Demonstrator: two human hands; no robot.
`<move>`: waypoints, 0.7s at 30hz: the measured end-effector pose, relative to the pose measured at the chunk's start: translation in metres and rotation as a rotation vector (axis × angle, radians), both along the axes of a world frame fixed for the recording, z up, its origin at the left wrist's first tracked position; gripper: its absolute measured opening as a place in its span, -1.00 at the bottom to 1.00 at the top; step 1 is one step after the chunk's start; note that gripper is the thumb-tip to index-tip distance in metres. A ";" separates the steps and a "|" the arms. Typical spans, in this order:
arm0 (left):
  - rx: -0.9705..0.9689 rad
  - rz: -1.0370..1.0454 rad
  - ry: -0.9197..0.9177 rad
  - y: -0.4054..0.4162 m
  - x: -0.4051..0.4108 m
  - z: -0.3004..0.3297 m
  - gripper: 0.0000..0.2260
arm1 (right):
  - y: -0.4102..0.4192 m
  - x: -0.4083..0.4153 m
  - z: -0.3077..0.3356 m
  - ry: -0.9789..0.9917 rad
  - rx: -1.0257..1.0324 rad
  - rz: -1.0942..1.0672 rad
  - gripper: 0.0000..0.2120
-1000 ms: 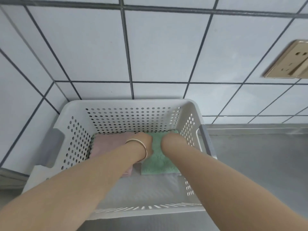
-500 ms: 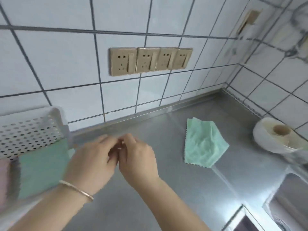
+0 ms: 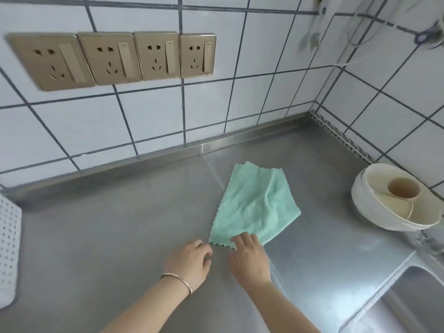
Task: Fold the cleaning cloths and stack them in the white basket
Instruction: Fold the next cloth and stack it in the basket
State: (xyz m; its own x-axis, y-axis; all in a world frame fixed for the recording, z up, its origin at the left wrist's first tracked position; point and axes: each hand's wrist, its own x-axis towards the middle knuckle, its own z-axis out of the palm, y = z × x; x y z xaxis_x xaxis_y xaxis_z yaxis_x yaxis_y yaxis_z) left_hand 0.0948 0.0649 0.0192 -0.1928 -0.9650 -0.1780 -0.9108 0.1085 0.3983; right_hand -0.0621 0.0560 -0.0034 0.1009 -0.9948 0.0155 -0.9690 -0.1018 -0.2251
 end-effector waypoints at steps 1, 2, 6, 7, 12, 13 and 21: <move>-0.010 0.029 -0.009 -0.003 -0.008 -0.005 -0.82 | -0.005 -0.005 -0.005 0.036 0.003 0.029 -0.81; -0.023 0.062 -0.006 -0.008 -0.017 -0.012 -0.81 | -0.011 -0.011 -0.009 0.070 0.002 0.060 -0.86; -0.068 0.109 -0.007 -0.019 -0.036 -0.025 -0.79 | -0.029 -0.029 -0.036 0.135 -0.062 0.172 -0.79; -0.085 0.094 -0.018 -0.022 -0.039 -0.027 -0.73 | -0.033 -0.033 -0.040 0.124 -0.103 0.186 -0.79; -0.197 0.008 -0.015 -0.041 -0.054 -0.034 -0.57 | -0.043 -0.047 -0.041 -0.109 -0.260 0.190 -0.87; -0.217 -0.007 -0.029 -0.047 -0.057 -0.033 -0.58 | -0.045 -0.051 -0.039 -0.153 -0.293 0.185 -0.92; -0.394 -0.083 0.001 -0.076 -0.077 -0.004 -0.83 | -0.057 -0.075 -0.009 -0.126 -0.380 0.162 -0.85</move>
State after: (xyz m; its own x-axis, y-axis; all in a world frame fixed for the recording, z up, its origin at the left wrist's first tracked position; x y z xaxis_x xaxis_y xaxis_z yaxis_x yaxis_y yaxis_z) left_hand 0.0180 -0.0112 0.0153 -0.2728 -0.9404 0.2029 -0.8923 0.3262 0.3122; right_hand -0.1366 -0.0012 -0.0127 0.2290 -0.8877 0.3995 -0.9011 -0.3486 -0.2578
